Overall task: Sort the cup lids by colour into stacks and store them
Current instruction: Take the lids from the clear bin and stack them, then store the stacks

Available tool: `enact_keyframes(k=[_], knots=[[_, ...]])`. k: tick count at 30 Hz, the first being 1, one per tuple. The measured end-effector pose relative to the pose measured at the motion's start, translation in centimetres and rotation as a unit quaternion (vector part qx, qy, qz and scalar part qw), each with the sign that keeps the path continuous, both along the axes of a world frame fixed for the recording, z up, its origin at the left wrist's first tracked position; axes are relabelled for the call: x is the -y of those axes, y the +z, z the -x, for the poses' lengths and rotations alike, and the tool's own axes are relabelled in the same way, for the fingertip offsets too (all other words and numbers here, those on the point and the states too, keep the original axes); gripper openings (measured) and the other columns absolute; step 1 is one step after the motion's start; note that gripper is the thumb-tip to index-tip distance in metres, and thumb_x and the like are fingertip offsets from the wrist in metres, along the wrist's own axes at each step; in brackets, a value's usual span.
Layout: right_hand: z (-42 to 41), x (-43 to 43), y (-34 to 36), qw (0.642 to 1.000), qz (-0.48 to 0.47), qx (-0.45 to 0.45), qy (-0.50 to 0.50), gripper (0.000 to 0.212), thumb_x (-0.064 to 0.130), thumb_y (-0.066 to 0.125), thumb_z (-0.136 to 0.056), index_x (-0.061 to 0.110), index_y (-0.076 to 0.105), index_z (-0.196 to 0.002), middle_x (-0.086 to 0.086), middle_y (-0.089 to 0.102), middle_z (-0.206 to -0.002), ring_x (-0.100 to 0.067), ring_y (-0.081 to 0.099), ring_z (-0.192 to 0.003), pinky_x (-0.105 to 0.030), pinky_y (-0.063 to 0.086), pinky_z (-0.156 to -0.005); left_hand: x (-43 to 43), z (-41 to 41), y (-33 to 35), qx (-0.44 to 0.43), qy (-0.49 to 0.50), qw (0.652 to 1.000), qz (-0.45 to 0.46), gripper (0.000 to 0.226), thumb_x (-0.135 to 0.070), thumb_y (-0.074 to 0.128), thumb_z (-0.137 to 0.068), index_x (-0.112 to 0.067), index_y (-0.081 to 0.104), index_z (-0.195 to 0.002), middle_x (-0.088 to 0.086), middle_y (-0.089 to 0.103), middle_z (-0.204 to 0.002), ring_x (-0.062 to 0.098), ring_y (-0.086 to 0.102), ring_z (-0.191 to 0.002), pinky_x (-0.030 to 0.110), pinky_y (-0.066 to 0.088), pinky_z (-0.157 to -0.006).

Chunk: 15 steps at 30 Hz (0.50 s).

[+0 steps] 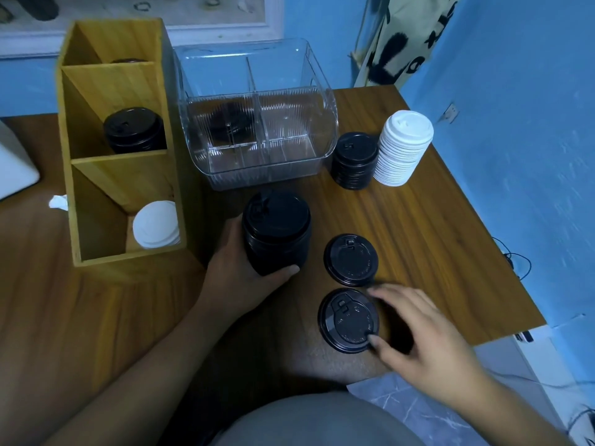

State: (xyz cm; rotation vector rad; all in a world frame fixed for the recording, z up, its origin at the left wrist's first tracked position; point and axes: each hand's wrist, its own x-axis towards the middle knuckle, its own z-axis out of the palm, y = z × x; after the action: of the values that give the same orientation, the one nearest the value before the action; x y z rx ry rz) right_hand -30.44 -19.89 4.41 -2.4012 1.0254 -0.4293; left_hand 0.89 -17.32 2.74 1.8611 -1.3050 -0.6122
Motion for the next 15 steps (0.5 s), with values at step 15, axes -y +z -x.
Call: enact_keyframes(k=[15], knots=[[-4.3,-0.5,-1.3,0.999,0.017,-0.031,0.015,0.073,0.066,0.067,-0.083,0.028,0.051,-0.142,0.013,0.044,-0.150,-0.011,0.039,-0.140,-0.041,0.040,-0.112,0.0,0.0,0.2,-0.003,0.002,1.000,-0.002,0.104,-0.053,0.093,-0.060,-0.029,0.034,-0.143,-0.017,0.044,-0.137,-0.012,0.038,-0.116,0.023,0.040,-0.097]])
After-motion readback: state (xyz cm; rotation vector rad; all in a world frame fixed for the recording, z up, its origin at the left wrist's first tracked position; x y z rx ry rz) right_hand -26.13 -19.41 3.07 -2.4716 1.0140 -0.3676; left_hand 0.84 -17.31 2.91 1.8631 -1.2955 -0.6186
